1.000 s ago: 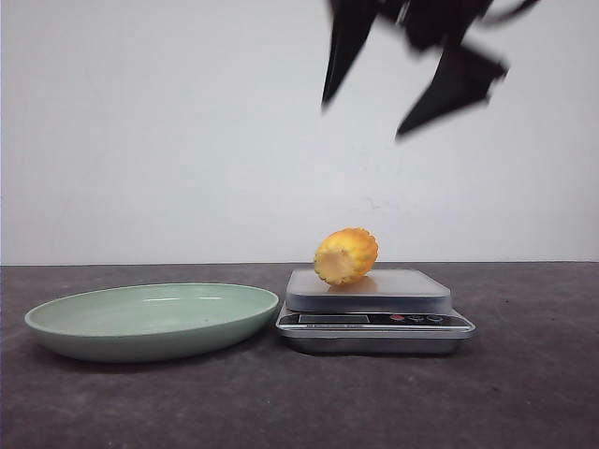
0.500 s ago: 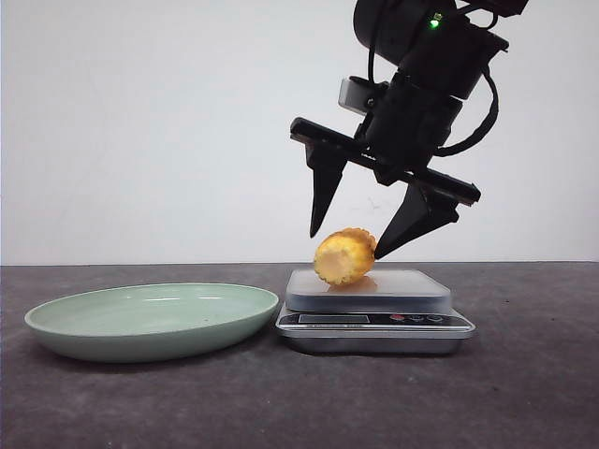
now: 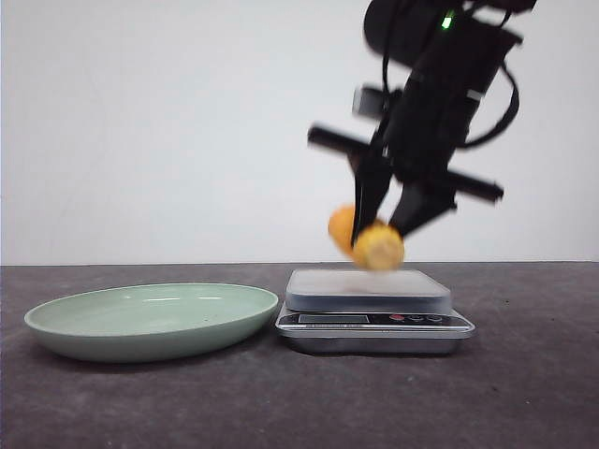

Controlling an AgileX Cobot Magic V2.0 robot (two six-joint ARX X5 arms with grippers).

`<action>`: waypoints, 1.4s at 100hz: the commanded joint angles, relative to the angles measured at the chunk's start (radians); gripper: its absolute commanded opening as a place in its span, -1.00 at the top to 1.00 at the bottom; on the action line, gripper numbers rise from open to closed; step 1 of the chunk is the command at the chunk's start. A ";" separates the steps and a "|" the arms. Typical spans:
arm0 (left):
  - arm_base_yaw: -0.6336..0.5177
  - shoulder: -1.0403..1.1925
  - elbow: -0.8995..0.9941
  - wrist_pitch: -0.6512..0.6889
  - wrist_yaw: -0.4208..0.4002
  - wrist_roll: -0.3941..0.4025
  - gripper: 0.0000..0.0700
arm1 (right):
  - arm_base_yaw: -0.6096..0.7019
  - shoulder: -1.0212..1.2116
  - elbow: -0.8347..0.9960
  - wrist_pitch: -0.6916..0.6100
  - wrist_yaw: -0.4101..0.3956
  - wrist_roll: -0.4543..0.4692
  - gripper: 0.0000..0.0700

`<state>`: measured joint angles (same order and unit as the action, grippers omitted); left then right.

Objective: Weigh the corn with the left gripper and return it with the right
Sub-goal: 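Move the right gripper down onto the corn on the scale and close, then carry the corn with the right gripper onto the plate and release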

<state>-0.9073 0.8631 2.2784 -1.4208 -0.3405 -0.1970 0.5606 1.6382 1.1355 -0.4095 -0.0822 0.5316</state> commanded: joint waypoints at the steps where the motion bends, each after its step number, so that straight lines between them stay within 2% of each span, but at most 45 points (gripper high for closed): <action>1: -0.009 0.006 0.024 -0.042 0.001 0.014 0.70 | 0.010 -0.061 0.072 0.066 0.002 -0.044 0.99; 20: -0.009 0.006 0.024 -0.042 0.000 0.015 0.70 | 0.077 -0.161 0.235 0.193 0.000 -0.091 0.99; 33: -0.009 0.006 0.015 -0.042 -0.004 0.039 0.70 | 0.135 -0.161 0.355 0.196 0.001 -0.102 0.99; 44: -0.010 0.006 0.008 -0.042 -0.003 0.040 0.70 | 0.186 -0.152 0.376 0.208 0.016 -0.102 0.99; 53: -0.010 0.006 0.002 -0.042 -0.004 0.043 0.70 | 0.225 -0.119 0.376 0.184 0.034 -0.101 0.99; 69: -0.009 0.006 -0.017 -0.042 -0.003 0.047 0.70 | 0.262 0.010 0.376 0.097 0.013 -0.088 0.99; 79: -0.010 0.006 -0.021 -0.042 -0.003 0.047 0.70 | 0.269 0.114 0.376 0.043 -0.032 -0.052 0.99; 103: -0.009 0.006 -0.022 -0.042 -0.002 0.046 0.70 | 0.269 0.342 0.376 -0.003 -0.182 0.114 0.99; 116: -0.009 0.005 -0.022 -0.042 0.001 0.046 0.70 | 0.269 0.391 0.376 0.003 -0.202 0.156 0.96; 122: -0.009 0.005 -0.022 -0.042 0.001 0.046 0.70 | 0.269 0.396 0.376 0.006 -0.200 0.163 0.69; 128: -0.009 0.005 -0.022 -0.042 0.001 0.046 0.70 | 0.269 0.396 0.376 0.013 -0.200 0.166 0.05; 129: -0.009 0.005 -0.022 -0.042 0.001 0.047 0.70 | 0.269 0.396 0.376 0.013 -0.200 0.166 -0.01; 130: -0.009 0.005 -0.022 -0.042 0.001 0.047 0.70 | 0.269 0.396 0.376 0.014 -0.203 0.166 -0.18; 134: -0.009 0.005 -0.022 -0.042 0.001 0.047 0.70 | 0.269 0.395 0.376 0.016 -0.208 0.166 -0.61; 137: -0.009 0.005 -0.022 -0.042 0.001 0.047 0.70 | 0.268 0.395 0.376 0.016 -0.213 0.166 -0.84; 140: -0.009 0.005 -0.022 -0.042 0.000 0.047 0.70 | 0.266 0.394 0.377 0.016 -0.224 0.166 -0.95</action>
<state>-0.9073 0.8627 2.2353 -1.4208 -0.3405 -0.1669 0.8185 2.0239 1.4948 -0.4011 -0.2897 0.6823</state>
